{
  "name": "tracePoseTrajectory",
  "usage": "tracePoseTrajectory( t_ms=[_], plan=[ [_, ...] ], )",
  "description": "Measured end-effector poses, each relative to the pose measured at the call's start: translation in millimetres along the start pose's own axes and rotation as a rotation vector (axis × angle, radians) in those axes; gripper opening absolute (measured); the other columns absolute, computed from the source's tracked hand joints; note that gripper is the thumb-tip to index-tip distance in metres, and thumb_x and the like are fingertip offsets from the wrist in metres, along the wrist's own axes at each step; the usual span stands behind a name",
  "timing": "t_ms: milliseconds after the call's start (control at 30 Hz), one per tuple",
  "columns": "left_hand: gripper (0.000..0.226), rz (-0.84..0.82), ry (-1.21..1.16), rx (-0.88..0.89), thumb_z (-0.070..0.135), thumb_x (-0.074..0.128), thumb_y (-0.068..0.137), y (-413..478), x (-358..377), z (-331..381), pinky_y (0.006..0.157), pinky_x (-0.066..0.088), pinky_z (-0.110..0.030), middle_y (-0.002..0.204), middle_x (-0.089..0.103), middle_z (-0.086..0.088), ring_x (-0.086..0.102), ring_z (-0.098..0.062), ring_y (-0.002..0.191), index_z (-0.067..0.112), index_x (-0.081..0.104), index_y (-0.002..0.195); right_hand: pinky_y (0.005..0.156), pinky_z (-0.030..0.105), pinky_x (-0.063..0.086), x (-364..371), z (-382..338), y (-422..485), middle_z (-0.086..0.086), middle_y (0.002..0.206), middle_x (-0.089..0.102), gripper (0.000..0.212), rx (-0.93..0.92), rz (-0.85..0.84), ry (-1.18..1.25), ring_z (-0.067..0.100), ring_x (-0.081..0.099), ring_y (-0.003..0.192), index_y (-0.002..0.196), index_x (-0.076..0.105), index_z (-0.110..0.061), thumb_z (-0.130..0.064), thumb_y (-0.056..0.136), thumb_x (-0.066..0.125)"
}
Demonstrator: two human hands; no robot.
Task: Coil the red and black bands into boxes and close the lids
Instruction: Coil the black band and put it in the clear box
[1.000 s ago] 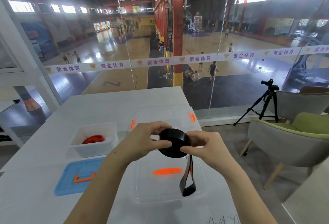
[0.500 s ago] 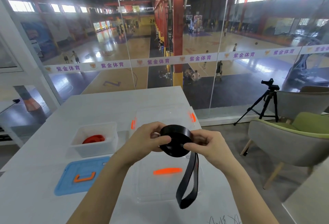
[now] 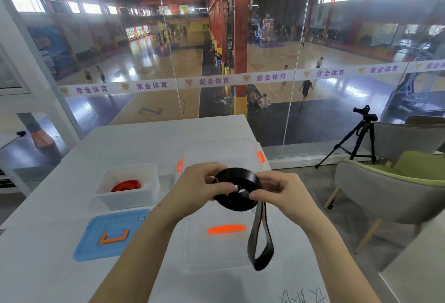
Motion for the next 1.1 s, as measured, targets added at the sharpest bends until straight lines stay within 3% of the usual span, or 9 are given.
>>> tracePoseTrajectory(
  t_ms=[233, 400, 500, 567, 700, 800, 900, 1000, 1100],
  plan=[
    [0.016, 0.002, -0.164, -0.054, 0.009, 0.069, 0.098, -3, 12, -9, 0.093, 0.064, -0.044, 0.104, 0.078, -0.009, 0.078, -0.022, 0.098, 0.016, 0.072, 0.112, 0.092, 0.044, 0.063, -7, -5, -1, 0.005, 0.098, 0.084, 0.032, -0.056, 0.056, 0.042, 0.026, 0.08, 0.096, 0.11, 0.081, -0.017, -0.003, 0.082, 0.086],
    [0.023, -0.07, 0.283, -0.046, 0.029, 0.078, 0.091, 0, 10, -7, 0.11, 0.051, -0.038, 0.114, 0.075, 0.017, 0.067, -0.004, 0.118, 0.034, 0.069, 0.112, 0.087, 0.033, 0.063, -4, -7, -5, -0.001, 0.092, 0.084, 0.03, -0.056, 0.023, -0.057, 0.019, 0.08, 0.089, 0.105, 0.083, -0.022, -0.005, 0.081, 0.088],
    [0.035, -0.109, 0.343, -0.002, 0.029, 0.081, 0.087, -2, 13, 3, 0.104, 0.052, -0.033, 0.115, 0.073, 0.018, 0.065, -0.003, 0.117, 0.036, 0.07, 0.119, 0.085, 0.031, 0.063, 4, -8, -5, -0.003, 0.09, 0.083, 0.027, -0.052, -0.022, -0.126, 0.016, 0.079, 0.087, 0.104, 0.083, -0.023, -0.01, 0.081, 0.089],
    [0.027, -0.102, 0.353, 0.031, 0.03, 0.08, 0.087, -3, 15, 7, 0.098, 0.056, -0.035, 0.105, 0.075, 0.016, 0.068, -0.004, 0.109, 0.035, 0.072, 0.112, 0.085, 0.032, 0.063, 8, -8, -5, -0.003, 0.09, 0.083, 0.027, -0.054, -0.039, -0.137, 0.015, 0.079, 0.087, 0.104, 0.082, -0.024, -0.011, 0.081, 0.089],
    [0.02, -0.019, 0.173, 0.027, 0.023, 0.079, 0.089, -5, 9, 3, 0.095, 0.059, -0.032, 0.1, 0.078, 0.012, 0.073, -0.007, 0.103, 0.029, 0.075, 0.108, 0.093, 0.031, 0.062, 6, -7, -5, -0.004, 0.098, 0.084, 0.035, -0.026, -0.039, -0.034, 0.015, 0.08, 0.096, 0.109, 0.081, -0.024, -0.005, 0.08, 0.088],
    [0.019, 0.046, -0.151, -0.027, 0.009, 0.076, 0.091, -9, 1, -4, 0.089, 0.064, -0.037, 0.101, 0.08, -0.004, 0.078, -0.022, 0.099, 0.019, 0.075, 0.107, 0.096, 0.036, 0.062, -1, -4, -6, 0.001, 0.1, 0.084, 0.037, -0.021, 0.006, 0.027, 0.019, 0.08, 0.098, 0.11, 0.08, -0.02, 0.001, 0.08, 0.085],
    [0.018, 0.024, -0.257, -0.029, 0.006, 0.075, 0.093, -11, 2, -6, 0.093, 0.063, -0.044, 0.106, 0.08, -0.011, 0.078, -0.029, 0.102, 0.015, 0.074, 0.107, 0.095, 0.04, 0.062, -4, -3, -7, 0.006, 0.099, 0.084, 0.032, -0.039, 0.037, 0.063, 0.025, 0.08, 0.098, 0.109, 0.08, -0.014, 0.003, 0.082, 0.084],
    [0.023, -0.019, -0.146, -0.036, 0.008, 0.078, 0.09, -10, 2, -10, 0.098, 0.059, -0.04, 0.108, 0.081, -0.002, 0.077, -0.02, 0.106, 0.019, 0.075, 0.111, 0.093, 0.037, 0.062, -3, -5, -8, 0.002, 0.096, 0.084, 0.03, -0.045, 0.025, -0.015, 0.022, 0.08, 0.095, 0.108, 0.082, -0.018, -0.004, 0.083, 0.085],
    [0.049, -0.045, 0.057, -0.045, 0.023, 0.085, 0.085, -8, -1, -11, 0.107, 0.05, -0.033, 0.127, 0.073, 0.017, 0.066, -0.002, 0.12, 0.034, 0.07, 0.13, 0.089, 0.037, 0.063, 1, -4, -11, -0.001, 0.091, 0.083, 0.027, -0.017, -0.006, -0.103, 0.018, 0.08, 0.089, 0.101, 0.083, -0.024, -0.008, 0.081, 0.088]
  ],
)
Point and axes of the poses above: each hand's wrist, its own y-axis towards the middle knuckle, its own x-axis out of the palm, z = x × y, the point moved 9 cm from there along y, towards the middle knuckle
